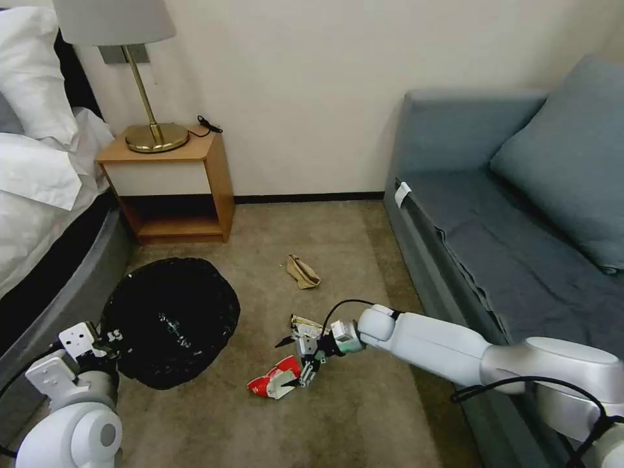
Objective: Pick up the trash bin, then pick up the garbage on the floor and place it into the trash bin.
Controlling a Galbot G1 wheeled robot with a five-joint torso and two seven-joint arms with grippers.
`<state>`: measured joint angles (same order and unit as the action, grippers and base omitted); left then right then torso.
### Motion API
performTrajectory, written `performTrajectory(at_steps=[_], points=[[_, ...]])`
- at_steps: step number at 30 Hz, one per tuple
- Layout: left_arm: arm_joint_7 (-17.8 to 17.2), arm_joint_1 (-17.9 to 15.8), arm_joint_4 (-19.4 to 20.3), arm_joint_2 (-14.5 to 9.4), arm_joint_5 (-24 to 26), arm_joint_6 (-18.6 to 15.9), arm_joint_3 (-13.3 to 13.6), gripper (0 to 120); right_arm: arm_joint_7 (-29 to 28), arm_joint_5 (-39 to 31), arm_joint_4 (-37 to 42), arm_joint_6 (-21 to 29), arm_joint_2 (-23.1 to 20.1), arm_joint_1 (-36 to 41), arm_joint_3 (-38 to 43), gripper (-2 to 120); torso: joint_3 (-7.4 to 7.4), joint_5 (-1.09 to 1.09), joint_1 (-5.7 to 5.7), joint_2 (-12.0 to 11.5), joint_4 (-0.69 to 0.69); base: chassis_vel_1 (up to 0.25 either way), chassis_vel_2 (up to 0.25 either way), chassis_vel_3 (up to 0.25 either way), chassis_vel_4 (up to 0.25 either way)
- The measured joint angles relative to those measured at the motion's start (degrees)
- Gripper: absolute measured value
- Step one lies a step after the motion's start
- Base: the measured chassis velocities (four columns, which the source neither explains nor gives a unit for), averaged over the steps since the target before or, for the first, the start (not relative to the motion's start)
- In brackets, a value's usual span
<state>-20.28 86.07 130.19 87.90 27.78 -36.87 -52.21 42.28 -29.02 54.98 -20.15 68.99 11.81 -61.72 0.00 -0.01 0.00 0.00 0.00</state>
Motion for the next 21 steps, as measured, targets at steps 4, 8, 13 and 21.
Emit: performTrajectory(at_steps=[4,8,13,21], points=[[0.0,0.2,0.3,0.0,0.1,0.0,-0.3,3,0.6,0.9,-3.9,-1.0,2.5,-0.1,-0.8,99,0.00,0.00,0.00,0.0,0.01,0.000,0.000,0.000,0.000],[0.1,0.3,0.3,0.1,0.1,0.1,-0.6,3,0.9,1.4,-7.8,-1.7,4.5,0.0,-2.0,98,0.00,0.00,0.00,0.0,-0.01,0.000,0.000,0.000,0.000],[0.2,0.4,0.0,0.1,0.2,0.3,-0.7,3,1.2,2.2,-11.3,-2.5,6.4,0.8,-2.1,96,0.00,0.01,0.00,0.0,0.00,0.000,0.000,0.000,0.000],[0.3,0.4,-0.4,0.1,0.2,0.5,-0.7,3,1.2,3.5,-15.2,-3.5,8.2,2.1,-2.0,93,0.00,0.01,0.00,0.0,0.00,0.000,0.000,0.000,0.000]])
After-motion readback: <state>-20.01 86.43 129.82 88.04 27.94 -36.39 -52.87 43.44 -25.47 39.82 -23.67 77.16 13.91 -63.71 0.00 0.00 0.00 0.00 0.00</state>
